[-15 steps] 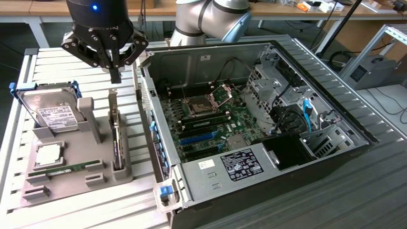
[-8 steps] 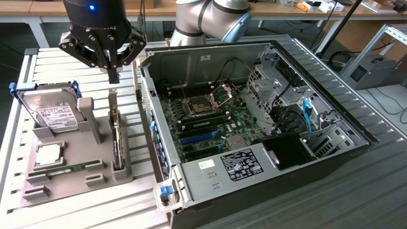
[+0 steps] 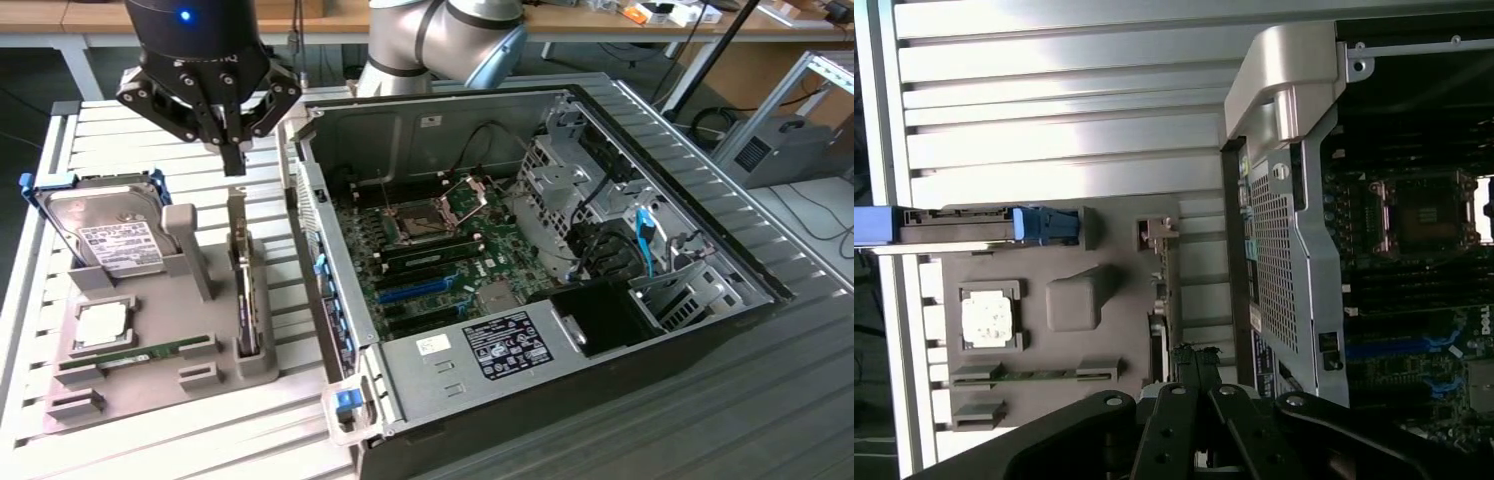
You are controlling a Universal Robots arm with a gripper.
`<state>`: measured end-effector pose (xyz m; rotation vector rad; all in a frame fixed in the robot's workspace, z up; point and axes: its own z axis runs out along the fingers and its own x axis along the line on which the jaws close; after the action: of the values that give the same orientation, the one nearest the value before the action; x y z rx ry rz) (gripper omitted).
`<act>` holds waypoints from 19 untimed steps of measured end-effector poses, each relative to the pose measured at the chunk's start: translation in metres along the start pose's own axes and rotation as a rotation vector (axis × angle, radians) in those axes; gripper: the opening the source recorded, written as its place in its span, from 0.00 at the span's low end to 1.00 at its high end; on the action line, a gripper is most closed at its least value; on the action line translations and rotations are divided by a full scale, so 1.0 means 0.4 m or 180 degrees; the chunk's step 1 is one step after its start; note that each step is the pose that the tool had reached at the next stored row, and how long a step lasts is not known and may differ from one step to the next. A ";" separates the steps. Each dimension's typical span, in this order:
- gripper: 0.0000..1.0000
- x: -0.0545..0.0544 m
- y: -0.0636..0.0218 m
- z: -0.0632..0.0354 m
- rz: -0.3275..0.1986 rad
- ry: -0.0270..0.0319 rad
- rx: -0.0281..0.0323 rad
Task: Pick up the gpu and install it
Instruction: 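Reach for the gpu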
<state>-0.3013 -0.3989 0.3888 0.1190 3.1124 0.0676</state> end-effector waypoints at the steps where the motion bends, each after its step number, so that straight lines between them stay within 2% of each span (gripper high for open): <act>1: 0.11 0.003 0.000 0.000 0.0000 0.0000 0.0000; 11: 0.11 0.017 -0.003 -0.001 0.0000 0.0000 0.0000; 19: 0.11 0.018 -0.027 -0.002 0.0000 0.0000 0.0000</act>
<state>-0.3093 -0.4090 0.3887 0.1189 3.1124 0.0676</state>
